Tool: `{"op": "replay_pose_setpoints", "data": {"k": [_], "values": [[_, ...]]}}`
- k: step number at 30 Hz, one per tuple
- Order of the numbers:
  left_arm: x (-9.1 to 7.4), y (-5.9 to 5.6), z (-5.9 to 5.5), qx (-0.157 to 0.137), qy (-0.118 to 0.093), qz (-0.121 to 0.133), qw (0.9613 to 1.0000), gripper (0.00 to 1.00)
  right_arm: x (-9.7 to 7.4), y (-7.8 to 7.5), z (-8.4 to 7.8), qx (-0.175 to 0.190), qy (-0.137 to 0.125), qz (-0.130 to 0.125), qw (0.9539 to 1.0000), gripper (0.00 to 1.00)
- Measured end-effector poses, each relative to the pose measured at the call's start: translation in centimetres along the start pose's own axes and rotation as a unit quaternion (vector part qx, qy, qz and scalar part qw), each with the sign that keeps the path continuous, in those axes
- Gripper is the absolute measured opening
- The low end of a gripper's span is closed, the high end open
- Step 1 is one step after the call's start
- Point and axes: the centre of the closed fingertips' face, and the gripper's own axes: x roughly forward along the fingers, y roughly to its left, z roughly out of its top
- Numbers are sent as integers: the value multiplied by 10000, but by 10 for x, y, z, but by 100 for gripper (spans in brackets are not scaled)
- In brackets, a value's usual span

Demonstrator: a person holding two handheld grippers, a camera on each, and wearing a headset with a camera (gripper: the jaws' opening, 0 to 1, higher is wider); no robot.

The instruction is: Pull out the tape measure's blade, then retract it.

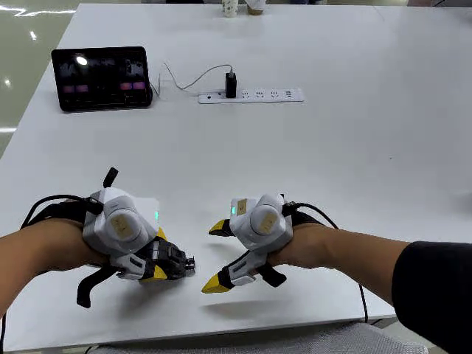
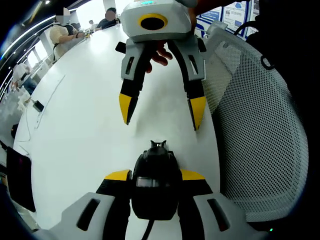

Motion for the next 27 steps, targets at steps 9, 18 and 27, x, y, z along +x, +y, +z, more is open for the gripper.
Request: {"op": "replay_pose_setpoints", "data": {"k": [9, 18, 27], "values": [[1, 2, -1, -139, -59, 59, 9999, 30, 16, 1, -3, -255, 174, 9, 9995, 43], [1, 2, -1, -177, -77, 132, 9997, 30, 25, -3, -2, -463, 282, -29, 9985, 25], [2, 2, -3, -106, -60, 40, 9999, 30, 36, -4, -1, -638, 332, -99, 9974, 13]]}}
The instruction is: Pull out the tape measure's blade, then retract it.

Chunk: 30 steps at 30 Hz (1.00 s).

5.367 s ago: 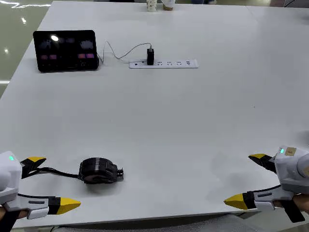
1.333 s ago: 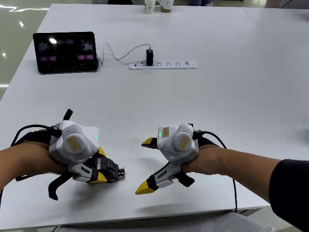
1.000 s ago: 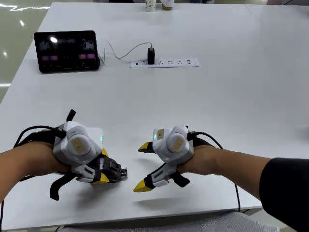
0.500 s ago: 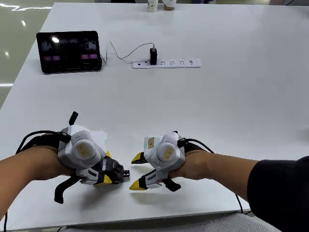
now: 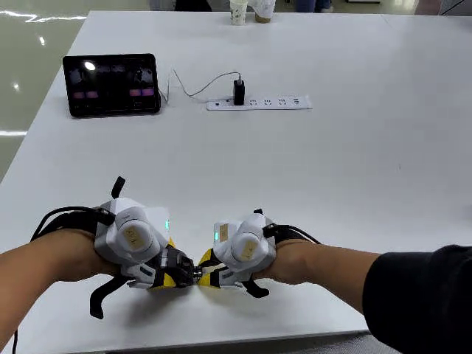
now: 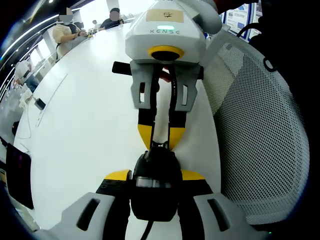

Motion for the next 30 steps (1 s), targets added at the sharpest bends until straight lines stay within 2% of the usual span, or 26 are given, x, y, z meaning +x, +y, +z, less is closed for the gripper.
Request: {"op": "replay_pose_setpoints", "data": {"k": [2, 3, 6, 10, 14, 19, 30], "values": [[1, 0, -1, 18, 28, -9, 10000, 30, 2, 1, 2, 41, 6, 18, 10000, 13], [1, 0, -1, 30, 42, -10, 10000, 30, 2, 1, 1, -64, 36, 61, 10000, 13], [1, 0, -1, 48, 61, -3, 10000, 31, 2, 1, 0, 90, 5, 87, 9999, 12], [1, 0, -1, 40, 49, -2, 10000, 31, 2, 1, 0, 8, 18, 140, 9999, 12], [1, 1, -2, 47, 52, 4, 10000, 31, 2, 1, -1, 116, -54, 178, 9998, 12], [1, 1, -2, 49, 43, 0, 10000, 31, 1, 2, -2, -19, 4, 234, 9997, 11], [2, 1, -3, 95, 33, -17, 9999, 31, -3, 0, -5, 113, 17, 256, 9996, 11]]}}
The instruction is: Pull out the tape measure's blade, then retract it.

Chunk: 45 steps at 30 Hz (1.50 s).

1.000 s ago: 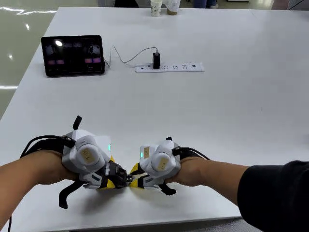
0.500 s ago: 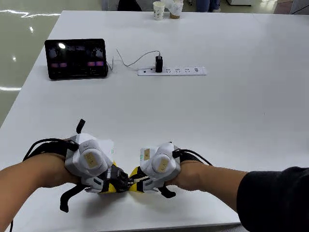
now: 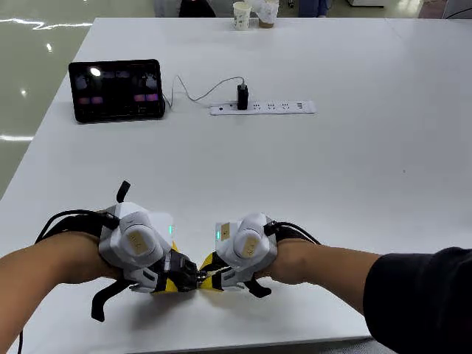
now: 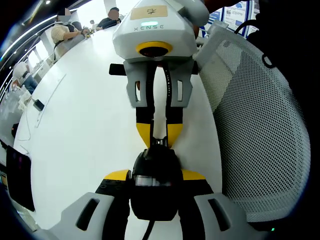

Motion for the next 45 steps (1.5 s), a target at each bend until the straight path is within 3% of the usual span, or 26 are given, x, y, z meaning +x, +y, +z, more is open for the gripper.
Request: {"op": "replay_pose_setpoints", "data": {"k": [45], "values": [[-1, -2, -2, 77, -41, -94, 9999, 32, -23, 0, -22, 13, 165, 90, 9998, 11]]}}
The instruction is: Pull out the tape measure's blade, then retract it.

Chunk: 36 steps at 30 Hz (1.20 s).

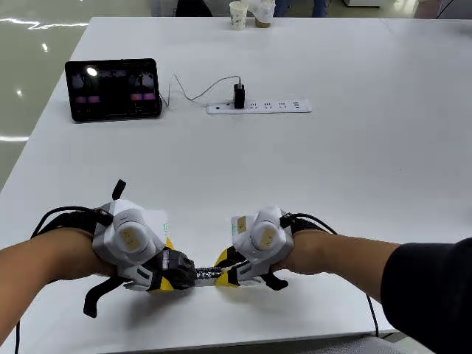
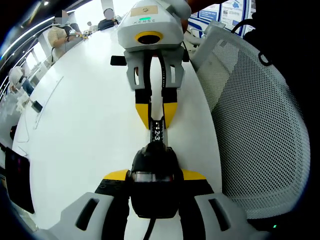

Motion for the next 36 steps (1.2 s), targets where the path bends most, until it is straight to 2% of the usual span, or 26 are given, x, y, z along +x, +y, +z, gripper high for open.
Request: {"op": "replay_pose_setpoints", "data": {"k": [36], "values": [[2, 1, -1, -13, 10, 16, 10000, 33, -16, -1, -18, 136, 8, -68, 9999, 11]]}}
